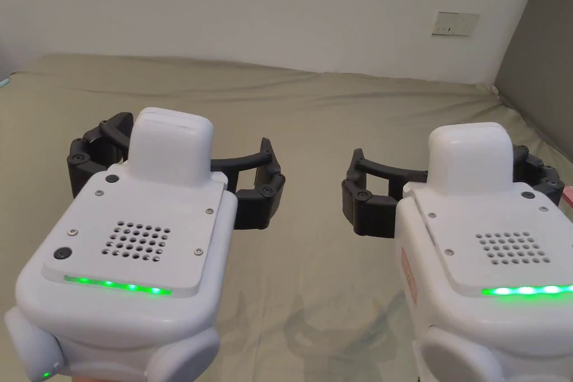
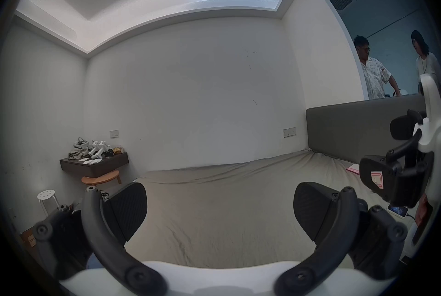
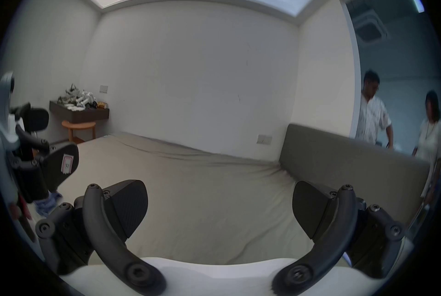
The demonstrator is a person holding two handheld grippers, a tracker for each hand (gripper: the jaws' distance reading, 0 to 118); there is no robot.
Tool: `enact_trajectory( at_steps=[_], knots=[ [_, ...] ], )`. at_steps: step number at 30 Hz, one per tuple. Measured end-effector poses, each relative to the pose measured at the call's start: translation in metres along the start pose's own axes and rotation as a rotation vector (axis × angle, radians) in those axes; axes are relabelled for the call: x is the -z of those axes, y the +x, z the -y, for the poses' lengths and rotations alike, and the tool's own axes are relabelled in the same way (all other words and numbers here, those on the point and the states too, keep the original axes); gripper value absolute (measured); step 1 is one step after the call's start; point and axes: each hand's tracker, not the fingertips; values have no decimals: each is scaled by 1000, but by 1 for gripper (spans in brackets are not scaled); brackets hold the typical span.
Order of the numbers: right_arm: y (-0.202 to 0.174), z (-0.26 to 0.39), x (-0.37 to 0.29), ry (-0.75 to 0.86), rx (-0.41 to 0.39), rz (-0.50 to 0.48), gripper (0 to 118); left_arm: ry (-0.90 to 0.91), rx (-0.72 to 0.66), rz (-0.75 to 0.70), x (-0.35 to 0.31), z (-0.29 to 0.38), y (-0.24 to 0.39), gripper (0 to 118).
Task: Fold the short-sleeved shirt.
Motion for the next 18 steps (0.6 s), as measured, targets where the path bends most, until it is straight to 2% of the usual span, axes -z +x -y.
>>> enact_trajectory(
  at_steps=[3,18],
  knots=[
    [-4,2,-3,19,-25,5,118,-2,-5,-8,0,1,1,118],
    [-3,-3,-4,33,19,-23,118,25,-1,-25,-5,-2,1,118]
  ],
)
